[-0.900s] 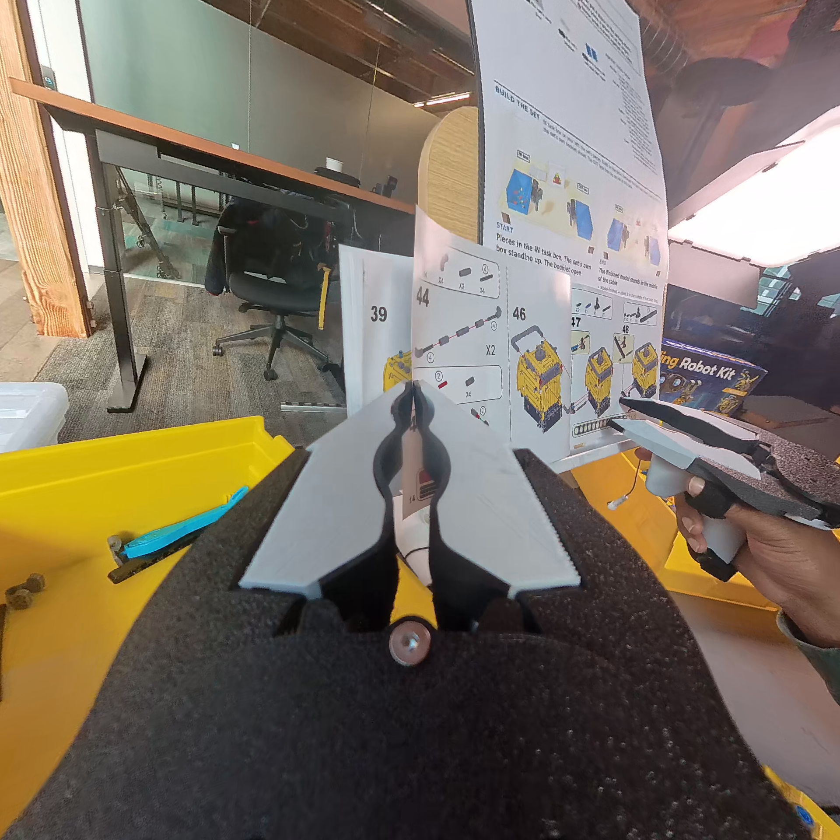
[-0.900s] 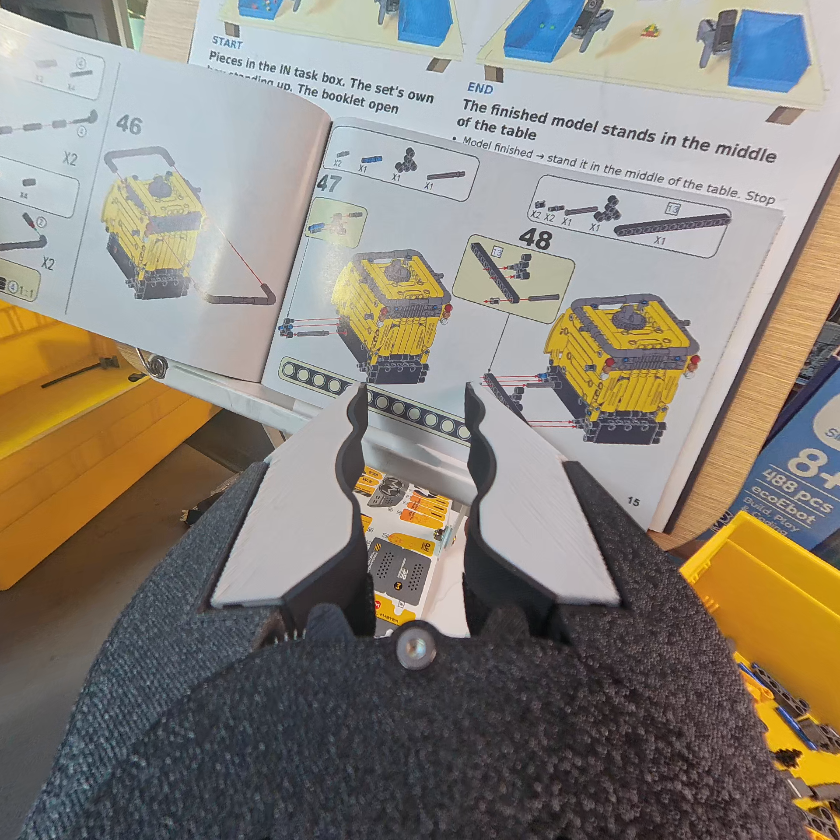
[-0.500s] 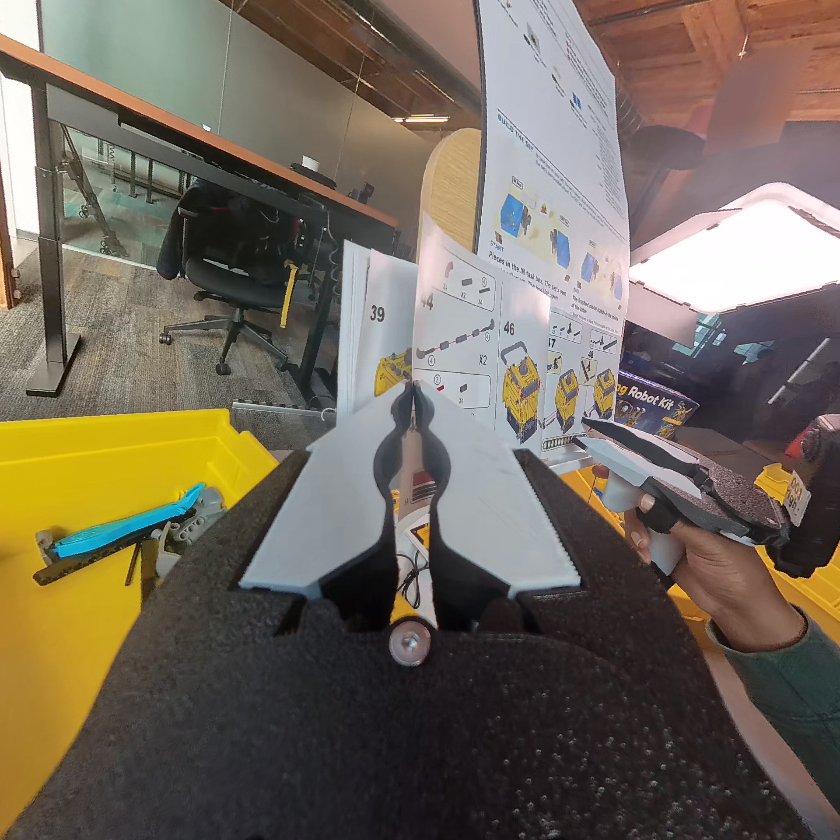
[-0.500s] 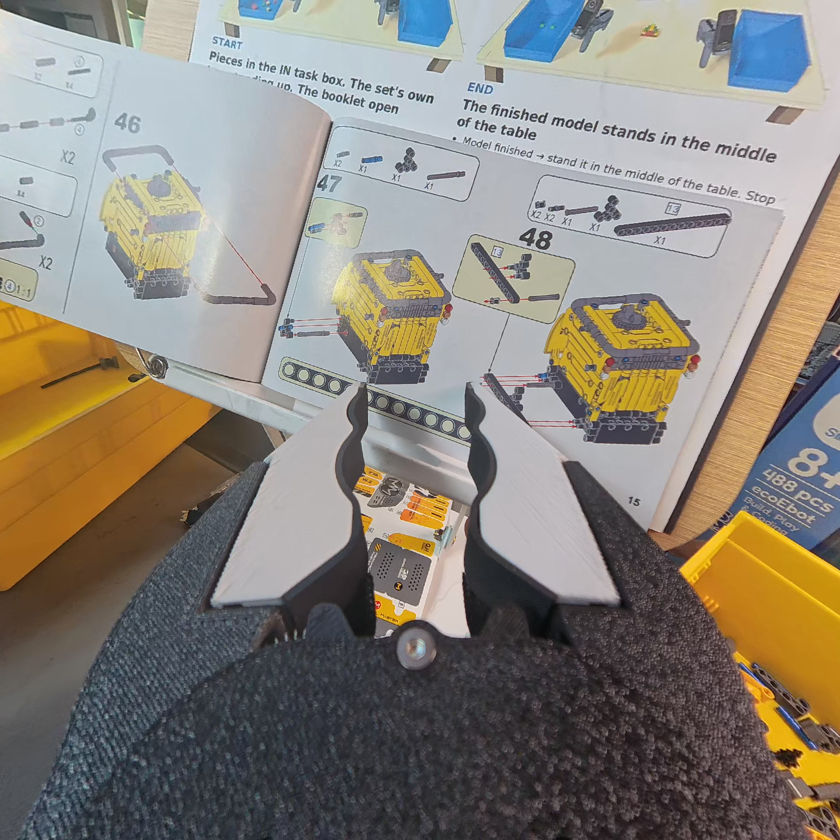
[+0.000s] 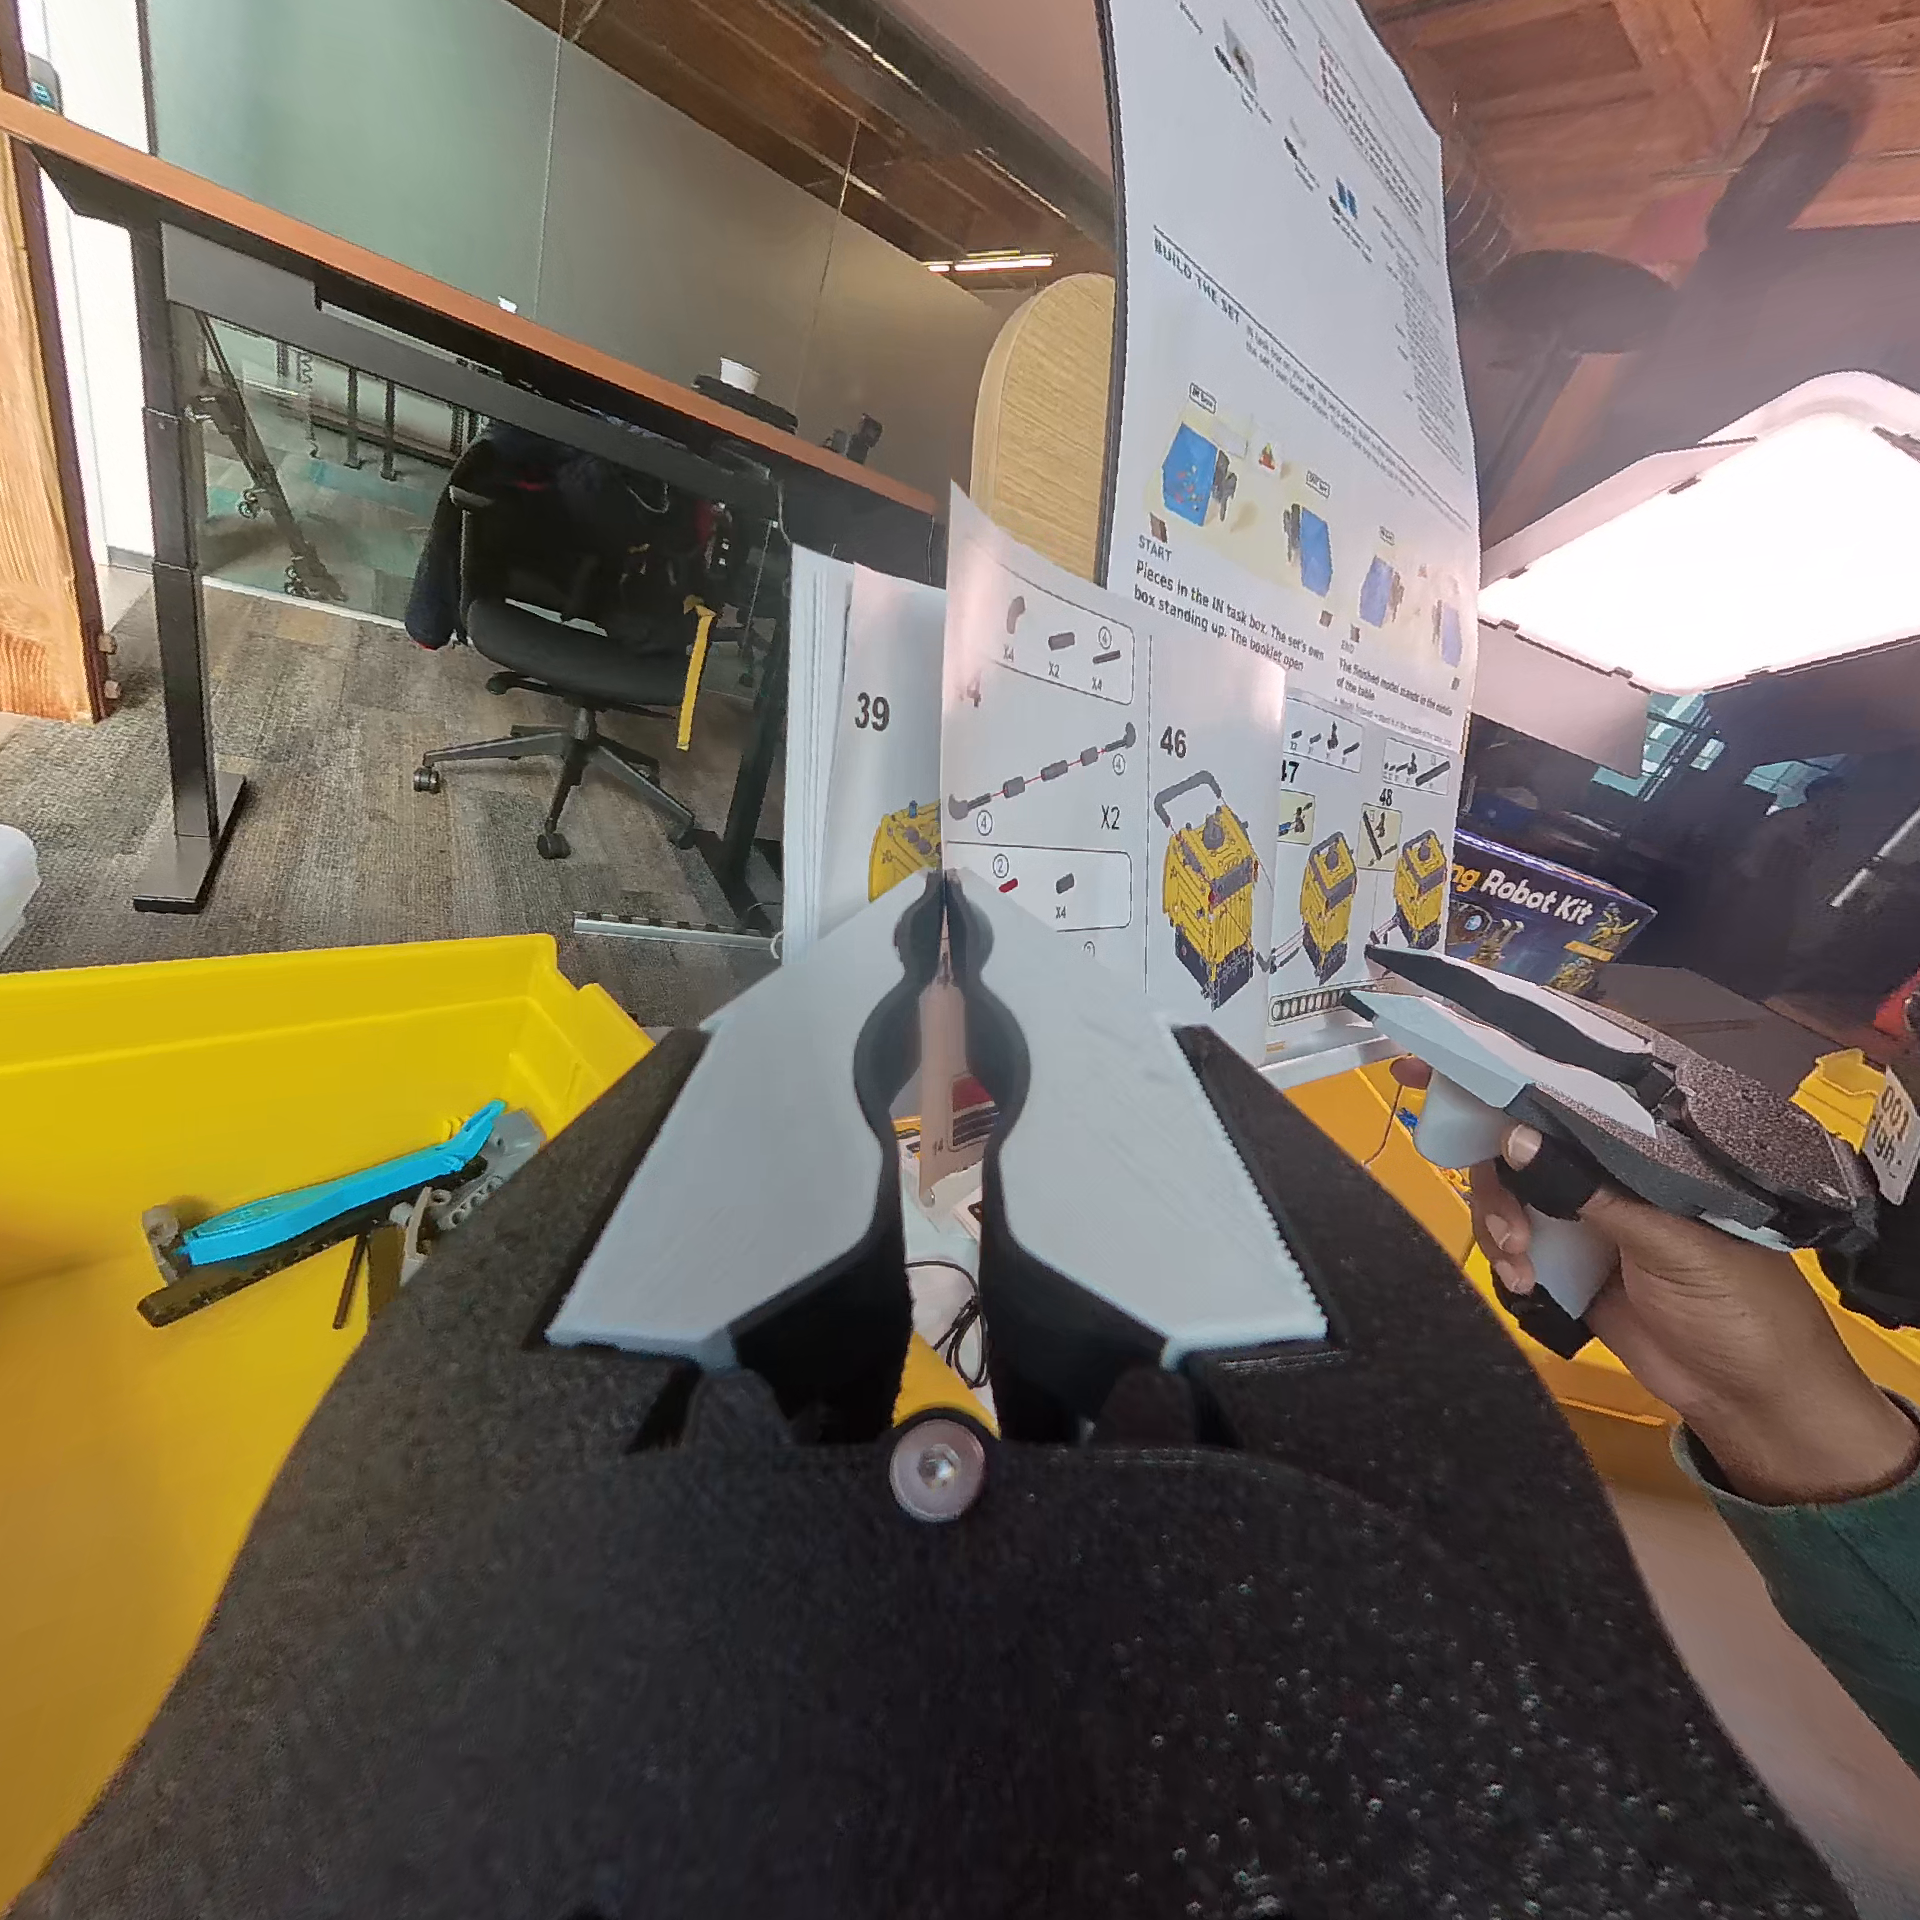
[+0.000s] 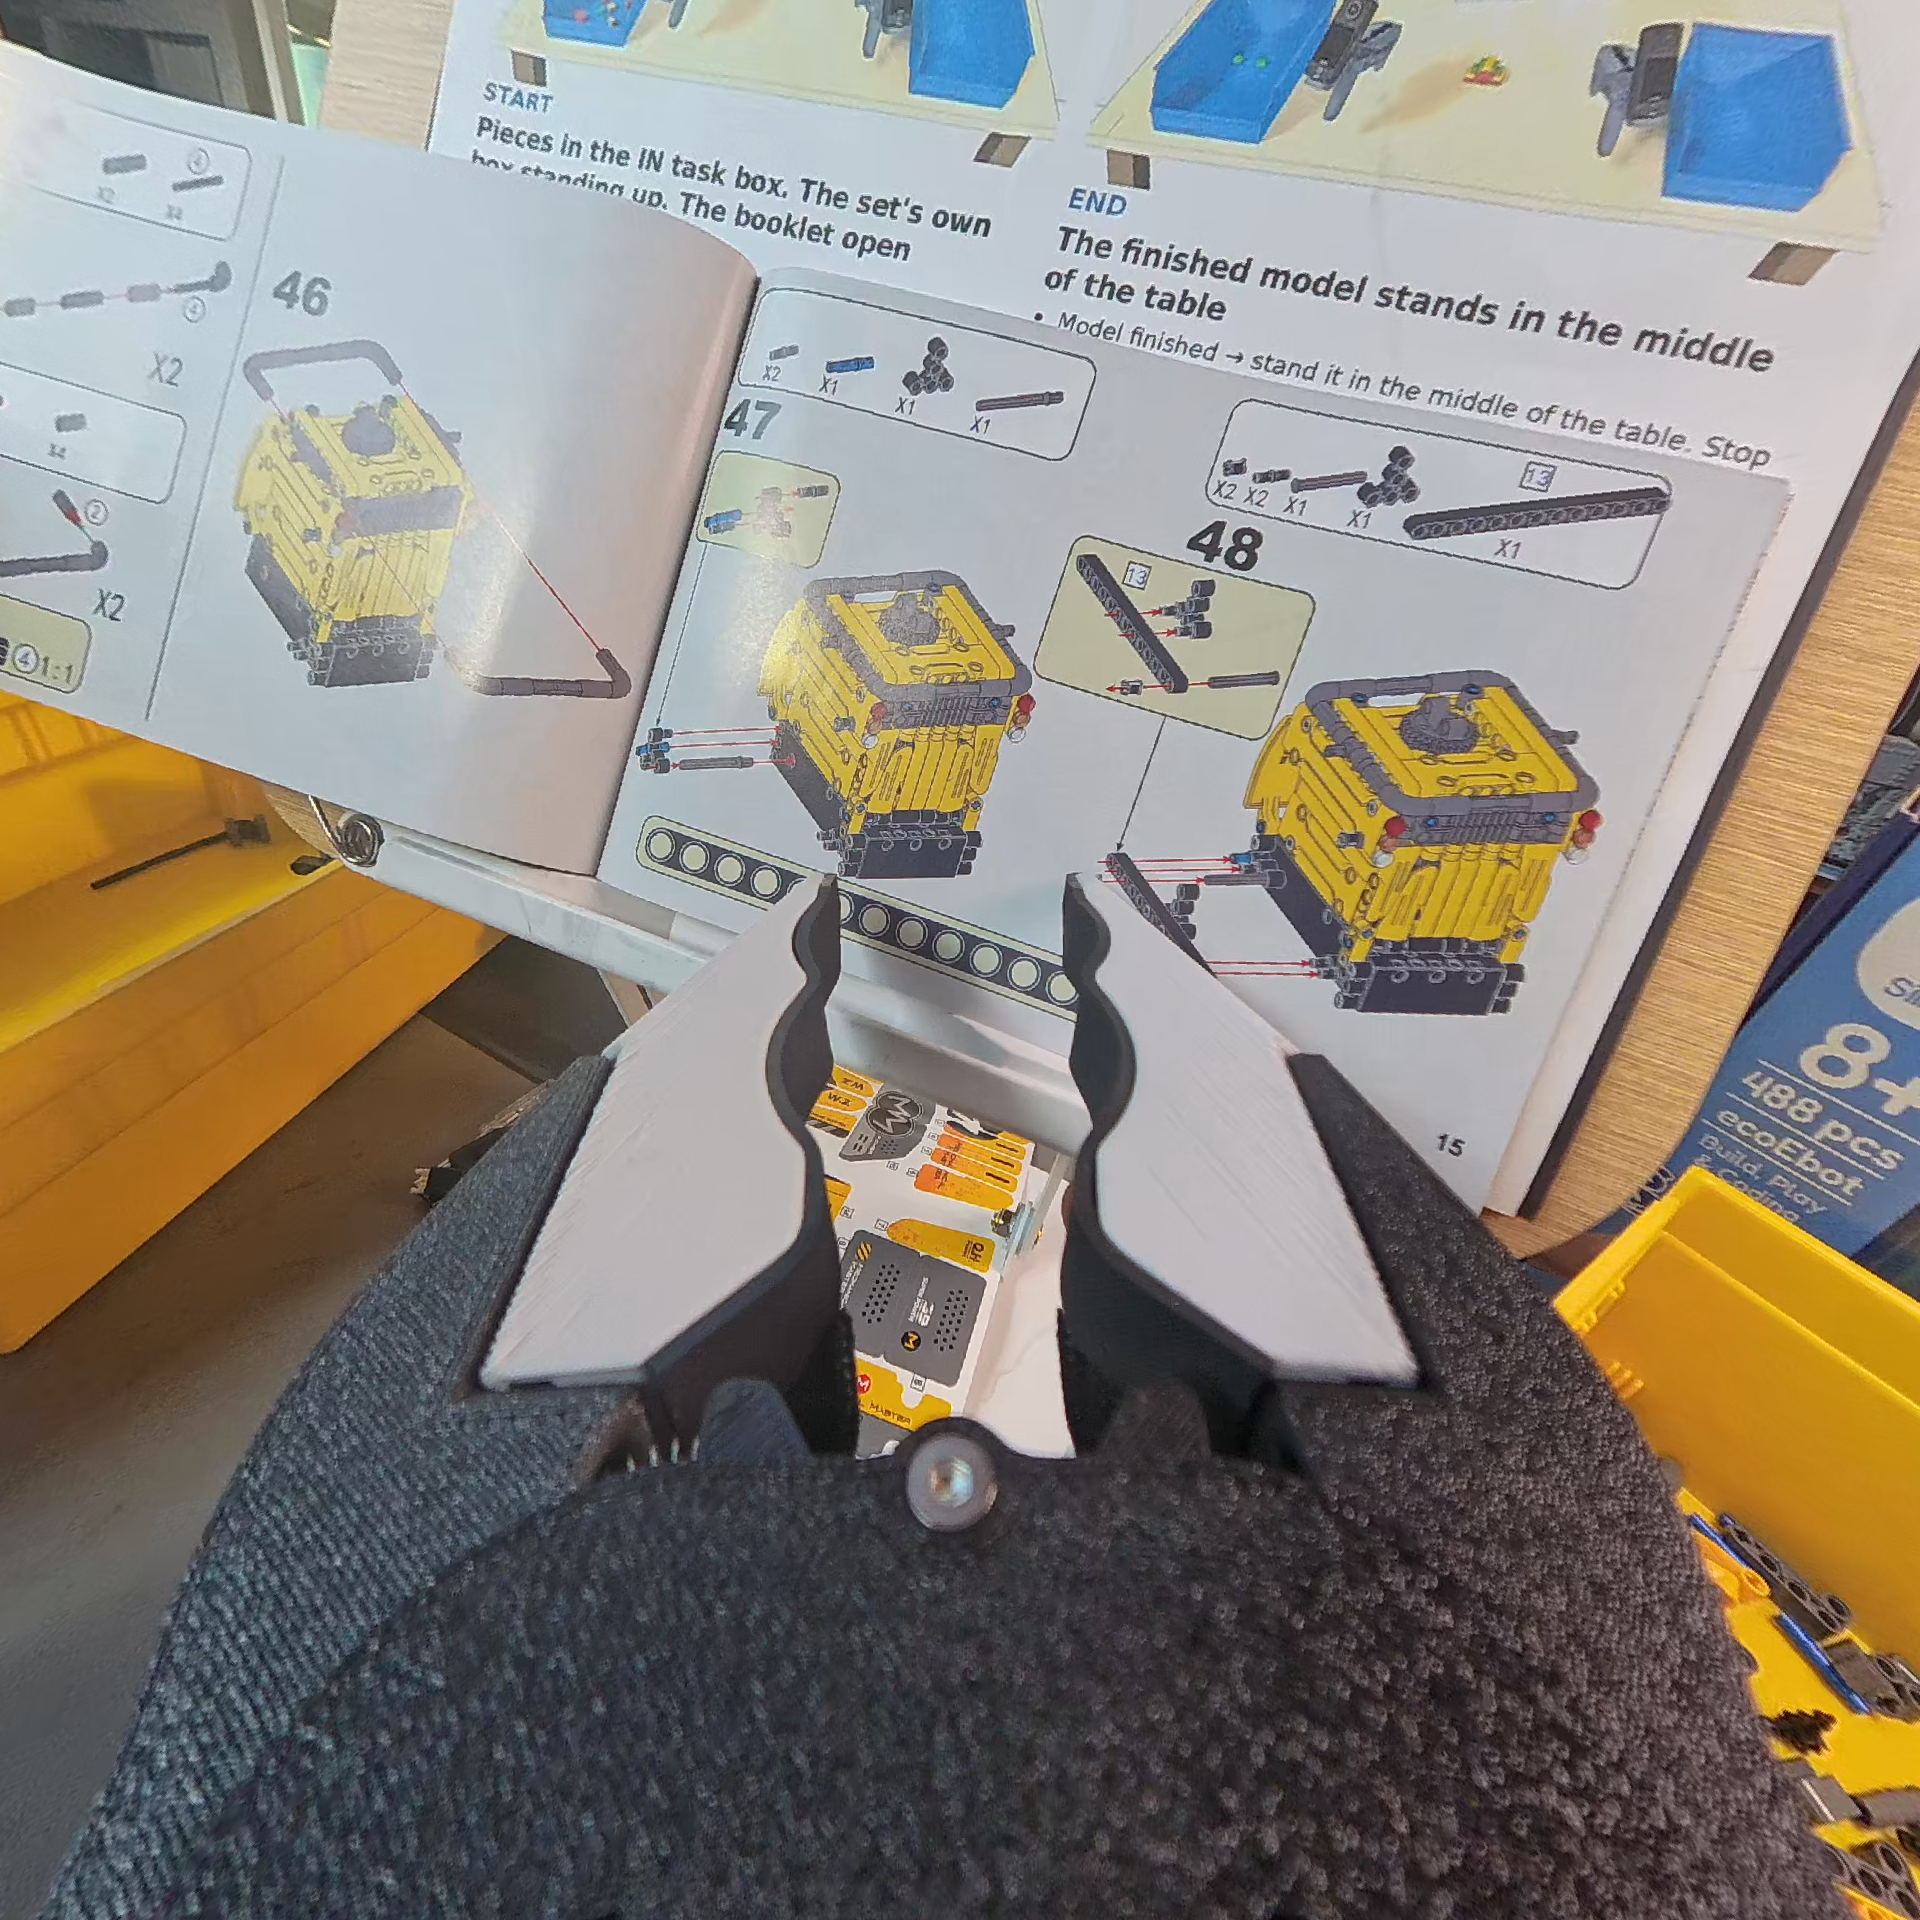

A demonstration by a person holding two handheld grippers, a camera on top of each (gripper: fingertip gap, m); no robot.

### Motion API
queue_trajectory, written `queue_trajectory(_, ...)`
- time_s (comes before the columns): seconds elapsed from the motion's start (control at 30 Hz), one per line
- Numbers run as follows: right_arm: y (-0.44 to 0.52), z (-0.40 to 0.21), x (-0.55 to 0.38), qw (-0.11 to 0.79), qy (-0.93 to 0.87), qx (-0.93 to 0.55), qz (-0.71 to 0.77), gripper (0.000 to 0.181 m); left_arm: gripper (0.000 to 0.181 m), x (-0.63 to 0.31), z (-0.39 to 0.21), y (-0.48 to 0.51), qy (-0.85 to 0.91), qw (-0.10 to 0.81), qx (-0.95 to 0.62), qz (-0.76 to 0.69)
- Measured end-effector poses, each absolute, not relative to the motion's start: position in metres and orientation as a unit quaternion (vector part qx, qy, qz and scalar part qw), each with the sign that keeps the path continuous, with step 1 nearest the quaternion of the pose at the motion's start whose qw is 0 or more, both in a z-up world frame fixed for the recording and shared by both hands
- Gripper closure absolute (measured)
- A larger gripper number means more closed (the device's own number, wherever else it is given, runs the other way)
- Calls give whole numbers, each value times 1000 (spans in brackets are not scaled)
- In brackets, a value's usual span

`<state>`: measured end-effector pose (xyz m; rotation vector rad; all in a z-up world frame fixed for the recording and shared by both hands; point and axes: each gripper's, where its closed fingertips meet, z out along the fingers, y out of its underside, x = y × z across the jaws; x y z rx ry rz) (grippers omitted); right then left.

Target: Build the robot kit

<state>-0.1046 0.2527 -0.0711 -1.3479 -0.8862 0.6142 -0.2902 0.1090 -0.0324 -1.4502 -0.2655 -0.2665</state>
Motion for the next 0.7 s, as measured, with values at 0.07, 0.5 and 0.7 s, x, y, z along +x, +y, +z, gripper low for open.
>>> queue_trajectory(0.07, 253, -71, -105, 650, -390, -593, 271, 139, 181, -290, -33, 109, -120, 732, -662, -114)
queue_trajectory(0.5, 253, -71, -104, 650, -391, -593, 270, 139, 181, -291, -33, 110, -111, 729, -671, -78)
queue_trajectory(0.7, 253, -71, -104, 651, -391, -593, 269, 139, 181, -291, -33, 110, -110, 729, -672, -75)
